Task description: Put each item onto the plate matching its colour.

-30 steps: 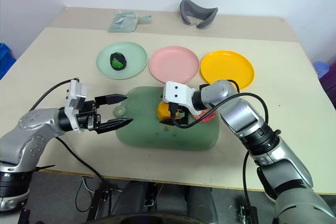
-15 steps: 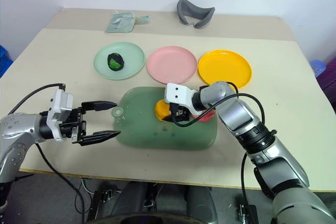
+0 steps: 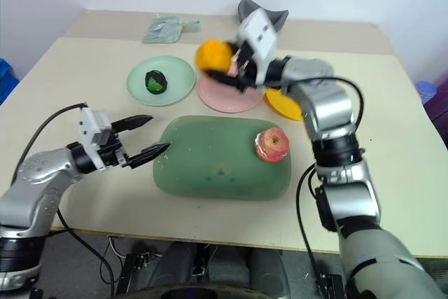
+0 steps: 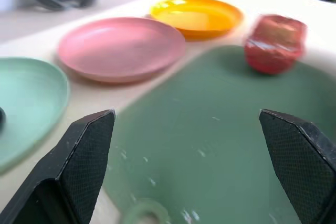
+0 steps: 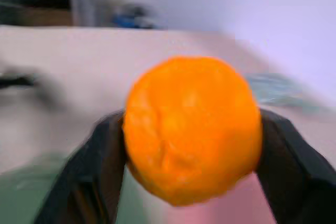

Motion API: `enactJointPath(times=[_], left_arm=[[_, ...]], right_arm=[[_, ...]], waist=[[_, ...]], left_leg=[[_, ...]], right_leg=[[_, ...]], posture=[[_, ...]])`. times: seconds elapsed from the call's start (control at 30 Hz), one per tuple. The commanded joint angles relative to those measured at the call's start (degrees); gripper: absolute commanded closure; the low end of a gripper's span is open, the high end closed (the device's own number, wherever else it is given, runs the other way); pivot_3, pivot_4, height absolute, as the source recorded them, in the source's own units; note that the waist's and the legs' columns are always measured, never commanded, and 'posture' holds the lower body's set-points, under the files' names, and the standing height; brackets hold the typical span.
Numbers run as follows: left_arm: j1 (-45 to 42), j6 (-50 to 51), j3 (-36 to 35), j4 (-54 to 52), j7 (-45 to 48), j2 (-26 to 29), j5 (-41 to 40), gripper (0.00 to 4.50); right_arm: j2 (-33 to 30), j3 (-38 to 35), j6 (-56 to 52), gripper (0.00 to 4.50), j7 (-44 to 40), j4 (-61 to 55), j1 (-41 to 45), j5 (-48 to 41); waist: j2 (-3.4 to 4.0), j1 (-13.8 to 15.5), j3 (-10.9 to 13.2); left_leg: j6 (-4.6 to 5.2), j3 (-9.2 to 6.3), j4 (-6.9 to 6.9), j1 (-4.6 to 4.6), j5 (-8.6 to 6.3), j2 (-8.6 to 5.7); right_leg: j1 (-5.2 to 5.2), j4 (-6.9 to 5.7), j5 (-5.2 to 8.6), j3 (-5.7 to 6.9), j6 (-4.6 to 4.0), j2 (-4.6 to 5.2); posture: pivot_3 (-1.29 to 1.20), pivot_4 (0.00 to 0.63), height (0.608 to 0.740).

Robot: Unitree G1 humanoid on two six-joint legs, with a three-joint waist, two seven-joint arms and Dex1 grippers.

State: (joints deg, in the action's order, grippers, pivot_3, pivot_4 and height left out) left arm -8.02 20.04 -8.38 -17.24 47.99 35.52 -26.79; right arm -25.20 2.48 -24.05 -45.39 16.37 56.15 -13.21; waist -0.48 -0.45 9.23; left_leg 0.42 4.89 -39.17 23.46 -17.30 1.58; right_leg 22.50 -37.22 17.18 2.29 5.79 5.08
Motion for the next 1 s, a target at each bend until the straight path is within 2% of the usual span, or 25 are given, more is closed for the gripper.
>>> enactJointPath(times=[0.03,0.23,0.4,0.47,0.53,0.57,0.67,0.83,0.9,1.0], left_arm=[[-2.27,0.26,0.79,-2.41,-4.44,-1.05,2.08,0.00],[-2.16,-0.62,0.60,-1.43,-5.36,-1.06,3.20,0.00],[-0.85,-0.55,-0.18,-2.71,-5.77,-1.17,2.80,0.00],[-0.19,-0.63,-0.08,-3.18,-5.87,-1.18,2.89,0.00],[0.38,-0.78,0.20,-3.55,-5.94,-1.15,3.19,0.00],[0.56,-0.70,0.30,-3.72,-5.99,-1.23,3.13,0.00],[0.93,-0.55,0.35,-4.28,-5.91,-1.29,2.78,0.00],[1.22,-1.48,-0.65,-4.04,-4.95,-1.33,1.78,0.00],[1.57,-3.54,-1.24,-3.64,-3.63,-1.76,0.98,0.00],[3.11,-4.72,-2.17,-3.67,1.10,-1.32,-2.73,0.00]], right_arm=[[-2.67,-3.17,11.37,1.75,5.50,18.53,4.05,4.87],[-2.98,-4.75,24.20,1.75,11.47,44.28,9.05,8.18],[-2.55,-5.24,26.62,1.75,11.02,52.63,9.84,9.01],[-2.34,-5.65,26.31,0.72,10.42,53.75,9.99,8.77],[-2.18,-5.71,26.68,0.05,10.31,54.14,9.83,9.05],[-2.13,-5.76,27.67,0.05,11.63,54.19,9.58,9.42],[-2.32,-7.07,29.16,0.05,12.66,53.72,8.90,8.88],[-3.96,-11.74,28.11,0.05,5.64,46.96,7.24,3.75],[-4.69,-12.49,24.05,0.05,0.61,39.21,4.26,0.93],[-6.54,-12.18,14.43,0.05,-6.83,19.13,-5.17,-4.89]], waist=[[0.00,-0.21,0.00],[0.12,-1.69,0.07],[0.16,-2.18,0.09],[0.17,-2.12,0.10],[0.18,-2.10,0.11],[0.18,-2.02,0.11],[0.18,-1.81,0.11],[0.21,-1.82,0.13],[0.21,-1.78,0.13],[0.21,-1.53,0.12]], left_leg=[[0.00,0.01,0.01,0.01,0.00,0.00],[-0.04,0.29,0.25,0.01,0.02,0.13],[-0.05,0.31,0.23,0.01,0.03,0.16],[-0.05,0.31,0.21,0.01,0.03,0.16],[-0.05,0.32,0.21,0.01,0.03,0.16],[-0.05,0.31,0.20,0.01,0.03,0.16],[-0.05,0.29,0.16,0.01,0.03,0.15],[-0.05,0.28,0.16,0.01,0.03,0.14],[-0.05,0.28,0.16,0.01,0.03,0.14],[-0.05,0.19,0.16,0.01,0.03,0.16]], right_leg=[[0.01,0.01,0.00,0.00,0.00,0.00],[0.19,-0.02,0.00,-0.11,0.00,-0.09],[0.19,-0.01,0.00,-0.12,0.00,-0.09],[0.19,-0.01,0.00,-0.13,0.00,-0.09],[0.19,-0.01,0.00,-0.13,0.00,-0.08],[0.18,-0.01,0.00,-0.13,0.00,-0.08],[0.15,-0.01,0.00,-0.13,0.00,-0.06],[0.15,-0.01,0.00,-0.13,0.01,-0.06],[0.14,-0.01,0.00,-0.13,0.01,-0.06],[0.07,-0.01,0.00,-0.09,0.01,-0.05]], posture=[[0.00,0.150,0.740],[0.00,0.150,0.740],[0.00,0.150,0.740],[0.00,0.150,0.740],[0.00,0.150,0.740],[0.00,0.150,0.740],[0.00,0.150,0.740],[0.00,0.150,0.740],[0.00,0.150,0.740],[0.00,0.150,0.740]])
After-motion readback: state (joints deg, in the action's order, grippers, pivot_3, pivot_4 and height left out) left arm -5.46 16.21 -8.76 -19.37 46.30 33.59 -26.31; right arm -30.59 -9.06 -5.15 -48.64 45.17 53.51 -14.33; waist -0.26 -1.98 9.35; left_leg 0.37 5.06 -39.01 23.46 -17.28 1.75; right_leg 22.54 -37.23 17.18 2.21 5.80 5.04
